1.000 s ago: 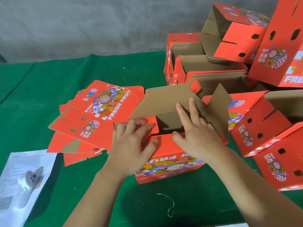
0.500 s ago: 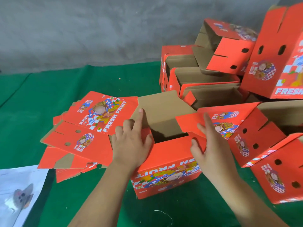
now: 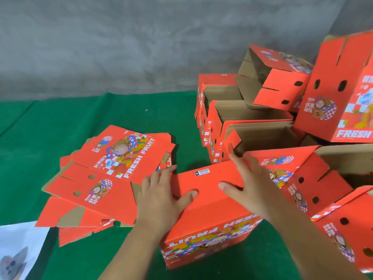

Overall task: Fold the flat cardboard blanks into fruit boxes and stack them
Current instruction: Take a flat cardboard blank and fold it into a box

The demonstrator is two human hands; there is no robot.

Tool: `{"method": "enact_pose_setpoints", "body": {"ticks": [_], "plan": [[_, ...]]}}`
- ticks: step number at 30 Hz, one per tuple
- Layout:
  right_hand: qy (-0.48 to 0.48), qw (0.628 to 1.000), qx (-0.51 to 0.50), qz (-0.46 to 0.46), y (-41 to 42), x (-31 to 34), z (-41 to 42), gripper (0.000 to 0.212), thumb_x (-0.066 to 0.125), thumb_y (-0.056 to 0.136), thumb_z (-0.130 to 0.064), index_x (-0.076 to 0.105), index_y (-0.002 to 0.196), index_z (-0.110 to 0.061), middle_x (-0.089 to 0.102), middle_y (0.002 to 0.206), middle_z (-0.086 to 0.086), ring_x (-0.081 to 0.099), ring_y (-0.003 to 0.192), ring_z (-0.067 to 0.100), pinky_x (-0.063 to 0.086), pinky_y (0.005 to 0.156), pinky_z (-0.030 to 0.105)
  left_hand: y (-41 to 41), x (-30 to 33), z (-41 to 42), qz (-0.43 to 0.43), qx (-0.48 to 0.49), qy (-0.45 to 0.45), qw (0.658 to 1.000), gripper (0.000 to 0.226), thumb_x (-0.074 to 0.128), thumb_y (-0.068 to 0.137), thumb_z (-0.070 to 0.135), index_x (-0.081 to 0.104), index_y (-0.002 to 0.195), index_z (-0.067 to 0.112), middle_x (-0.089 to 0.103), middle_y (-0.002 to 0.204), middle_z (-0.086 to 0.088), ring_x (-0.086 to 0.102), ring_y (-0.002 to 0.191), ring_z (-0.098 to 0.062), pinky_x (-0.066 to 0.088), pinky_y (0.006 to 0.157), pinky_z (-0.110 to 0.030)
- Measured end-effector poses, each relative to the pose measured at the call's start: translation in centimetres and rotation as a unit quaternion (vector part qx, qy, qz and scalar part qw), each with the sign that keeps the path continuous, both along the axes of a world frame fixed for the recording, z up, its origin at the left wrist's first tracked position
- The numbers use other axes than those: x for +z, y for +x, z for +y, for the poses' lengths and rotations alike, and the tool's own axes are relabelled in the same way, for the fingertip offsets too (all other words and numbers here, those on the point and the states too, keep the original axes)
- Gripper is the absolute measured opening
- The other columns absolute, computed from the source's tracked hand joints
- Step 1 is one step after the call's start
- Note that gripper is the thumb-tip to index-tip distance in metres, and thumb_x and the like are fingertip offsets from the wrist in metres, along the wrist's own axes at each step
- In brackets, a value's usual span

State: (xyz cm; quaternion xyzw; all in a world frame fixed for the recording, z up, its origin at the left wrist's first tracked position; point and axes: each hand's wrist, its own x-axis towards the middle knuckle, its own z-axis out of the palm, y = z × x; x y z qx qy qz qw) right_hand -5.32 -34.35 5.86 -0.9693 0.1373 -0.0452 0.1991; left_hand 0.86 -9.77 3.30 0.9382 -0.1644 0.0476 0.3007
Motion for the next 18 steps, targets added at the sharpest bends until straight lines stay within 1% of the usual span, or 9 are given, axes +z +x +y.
{"method": "enact_pose_setpoints", "body": {"ticks": [3, 7, 8, 10, 11, 13, 14, 16, 18], "plan": [[0.003, 0.998, 0.037, 0.06, 0.7, -0.2, -0.7, 0.104, 0.074, 0.071, -0.074, 0.018, 0.154, -0.048, 0.006, 0.156, -0.011, 0.055, 0.127, 0.035, 0.05, 0.102, 0.049, 0.4, -0.1, -0.1, 0.029, -0.012, 0.018, 0.999, 0.075, 0.07, 0.079, 0.069, 0.044, 0.145, 0.043, 0.051, 0.136, 0.016, 0.032, 0.128, -0.02, 0.037, 0.107, -0.037], [-0.065, 0.996, 0.009, 0.068, 1.5, -0.3, 0.1, 0.108, 0.077, 0.065, -0.077, 0.017, 0.15, -0.048, 0.011, 0.153, -0.002, 0.056, 0.115, 0.038, 0.054, 0.092, 0.052, 1.0, -0.4, -0.1, 0.029, 0.004, 0.05, 0.998, 0.069, 0.074, 0.081, 0.06, 0.047, 0.142, 0.043, 0.054, 0.131, 0.014, 0.036, 0.124, -0.023, 0.039, 0.105, -0.039], [-0.066, 0.996, 0.009, 0.06, 1.5, -0.4, 0.2, 0.105, 0.075, 0.066, -0.078, 0.018, 0.15, -0.048, 0.012, 0.153, -0.002, 0.057, 0.115, 0.038, 0.054, 0.092, 0.052, 1.2, -0.4, 0.0, 0.036, 0.0, 0.011, 0.999, 0.062, 0.074, 0.082, 0.056, 0.053, 0.138, 0.042, 0.058, 0.125, 0.013, 0.041, 0.119, -0.023, 0.041, 0.103, -0.041], [-0.046, 0.998, 0.008, 0.039, 1.2, -0.5, 0.0, 0.1, 0.07, 0.07, -0.08, 0.019, 0.15, -0.048, 0.014, 0.153, -0.004, 0.058, 0.118, 0.038, 0.053, 0.093, 0.052, 1.2, -0.5, 0.1, 0.084, 0.016, -0.197, 0.977, 0.037, 0.075, 0.089, 0.041, 0.065, 0.124, 0.037, 0.068, 0.104, 0.011, 0.057, 0.103, -0.023, 0.05, 0.096, -0.043], [-0.024, 0.999, 0.001, 0.024, 1.0, -0.6, -0.2, 0.098, 0.069, 0.072, -0.078, 0.02, 0.151, -0.048, 0.015, 0.152, -0.005, 0.059, 0.119, 0.039, 0.053, 0.095, 0.052, 1.0, -0.7, 0.1, 0.117, 0.04, -0.319, 0.94, 0.026, 0.074, 0.093, 0.031, 0.068, 0.117, 0.034, 0.07, 0.097, 0.01, 0.063, 0.097, -0.021, 0.054, 0.092, -0.038], [0.032, 0.999, -0.031, 0.0, 0.7, -0.6, -0.4, 0.098, 0.071, 0.074, -0.074, 0.022, 0.154, -0.043, 0.017, 0.15, -0.006, 0.058, 0.124, 0.037, 0.049, 0.102, 0.05, 0.5, -0.6, 0.0, 0.159, 0.133, -0.491, 0.846, 0.015, 0.071, 0.096, 0.023, 0.07, 0.109, 0.03, 0.072, 0.103, 0.008, 0.064, 0.097, -0.015, 0.05, 0.092, -0.023], [0.068, 0.996, -0.055, -0.004, 0.7, -0.6, -0.5, 0.095, 0.069, 0.077, -0.072, 0.025, 0.155, -0.04, 0.019, 0.151, -0.005, 0.055, 0.129, 0.036, 0.045, 0.106, 0.048, 0.2, -0.6, 0.3, 0.209, 0.17, -0.539, 0.798, 0.01, 0.07, 0.095, 0.03, 0.07, 0.105, 0.029, 0.071, 0.107, 0.003, 0.064, 0.096, -0.016, 0.049, 0.092, -0.026], [0.13, 0.988, -0.082, 0.002, 0.5, -0.3, -0.6, 0.085, 0.063, 0.084, -0.068, 0.031, 0.156, -0.035, 0.031, 0.154, 0.004, 0.047, 0.138, 0.033, 0.037, 0.111, 0.044, -0.9, -1.0, 0.8, 0.392, 0.155, -0.61, 0.671, 0.03, 0.06, 0.09, 0.056, 0.076, 0.096, 0.031, 0.072, 0.105, -0.007, 0.07, 0.092, -0.023, 0.054, 0.092, -0.038], [0.14, 0.987, -0.076, 0.006, 0.1, 0.3, -0.3, 0.073, 0.061, 0.087, -0.064, 0.039, 0.151, -0.037, 0.042, 0.144, 0.008, 0.048, 0.135, 0.031, 0.036, 0.107, 0.04, -1.8, -1.3, 1.4, 0.504, 0.104, -0.616, 0.596, 0.052, 0.052, 0.084, 0.075, 0.079, 0.091, 0.031, 0.076, 0.103, -0.014, 0.074, 0.093, -0.034, 0.056, 0.093, -0.054]]}}
